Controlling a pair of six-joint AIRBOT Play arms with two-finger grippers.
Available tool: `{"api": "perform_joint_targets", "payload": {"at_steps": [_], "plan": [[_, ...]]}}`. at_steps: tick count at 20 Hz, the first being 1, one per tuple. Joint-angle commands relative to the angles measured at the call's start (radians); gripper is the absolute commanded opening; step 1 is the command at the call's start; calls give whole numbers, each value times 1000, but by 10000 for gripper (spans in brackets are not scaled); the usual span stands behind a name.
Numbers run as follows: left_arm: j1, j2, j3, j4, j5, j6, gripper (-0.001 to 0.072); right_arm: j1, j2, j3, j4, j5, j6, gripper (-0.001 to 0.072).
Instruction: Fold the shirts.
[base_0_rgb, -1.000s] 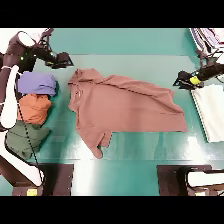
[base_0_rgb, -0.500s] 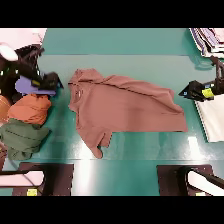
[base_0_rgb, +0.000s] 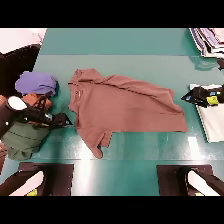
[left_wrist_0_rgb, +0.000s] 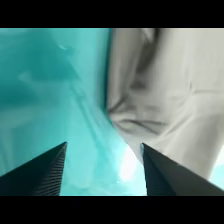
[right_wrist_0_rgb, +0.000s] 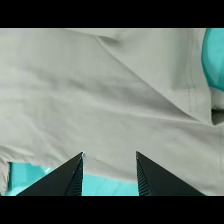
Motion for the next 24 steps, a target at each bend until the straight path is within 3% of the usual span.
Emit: {"api": "perform_joint_targets", "payload": {"at_steps": [1,5,10,12,15,18,20,23,24], "plan": [[0,21,-105,-107,88,45,540,-1,10,-3,28,13,-1,364],[-113,19,-126,-110,185,46,540,13,10,-3,51,13,-1,364],[-211,16,-126,-97,248,-21,534,45,10,-3,51,11,-1,364],[-211,16,-127,-96,256,-21,220,48,10,-3,51,11,-1,364],[-211,16,-119,-95,263,-21,21,42,13,-3,49,14,-1,364],[-211,34,-56,-26,206,-32,21,-18,38,-5,15,52,-1,364],[-209,75,3,76,160,-77,20,-88,69,-22,-93,116,0,364],[-208,125,85,169,96,-108,20,-261,130,-181,-173,154,-1,370],[-208,137,109,173,82,-108,21,-326,139,-251,-167,144,-1,440]]}}
